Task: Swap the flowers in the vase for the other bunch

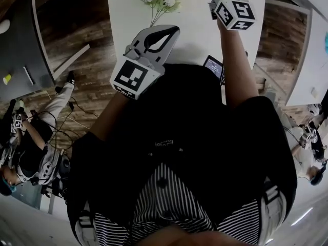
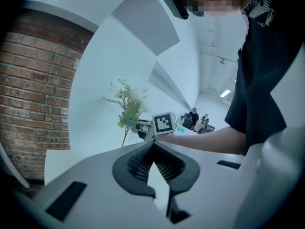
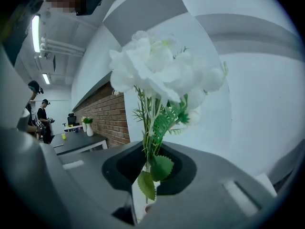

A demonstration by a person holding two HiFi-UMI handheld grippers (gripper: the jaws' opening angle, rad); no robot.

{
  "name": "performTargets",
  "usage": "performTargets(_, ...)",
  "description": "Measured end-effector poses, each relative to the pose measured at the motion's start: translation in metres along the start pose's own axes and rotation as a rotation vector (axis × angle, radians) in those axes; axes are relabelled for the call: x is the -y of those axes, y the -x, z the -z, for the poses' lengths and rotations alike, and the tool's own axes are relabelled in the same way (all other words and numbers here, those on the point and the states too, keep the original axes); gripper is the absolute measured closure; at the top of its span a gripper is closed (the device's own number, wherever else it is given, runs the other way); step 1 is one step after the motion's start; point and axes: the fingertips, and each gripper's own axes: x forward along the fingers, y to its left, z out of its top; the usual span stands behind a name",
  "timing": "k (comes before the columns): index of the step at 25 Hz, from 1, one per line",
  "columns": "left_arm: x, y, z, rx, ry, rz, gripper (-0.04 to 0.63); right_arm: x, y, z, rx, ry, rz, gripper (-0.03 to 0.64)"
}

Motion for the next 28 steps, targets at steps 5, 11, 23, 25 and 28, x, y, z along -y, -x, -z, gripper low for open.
performTargets(5, -0.004, -0.01, -0.004, -0.008, -0.001, -0.003, 0.588, 0.001, 0.007, -0.019, 0.039, -0.016, 0.007, 0.568)
performTargets(11, -0.01, -0.017, 0.0, -0.023, 0.006, -0.002, 0.589, 0.003, 0.011, 0.015, -0.032, 0.004, -0.012, 0.566)
performTargets(23, -0.01, -0.008, -0.001, -0.021, 0.016, -0.005, 0.589, -0.008, 0.004, 0.082, -0.124, -0.034, -0.071, 0.449)
performTargets(25, -0.01, -0.008, -0.004, -0.016, 0.007, -0.001, 0.589, -0.007, 0.005, 0.091, -0.168, -0.056, -0.107, 0.398)
performTargets(28, -0.008, -0.006, -0.005, -0.01, 0.006, 0.006, 0.589, -0.007, 0.017, 0.105, -0.232, -0.079, -0.146, 0.396)
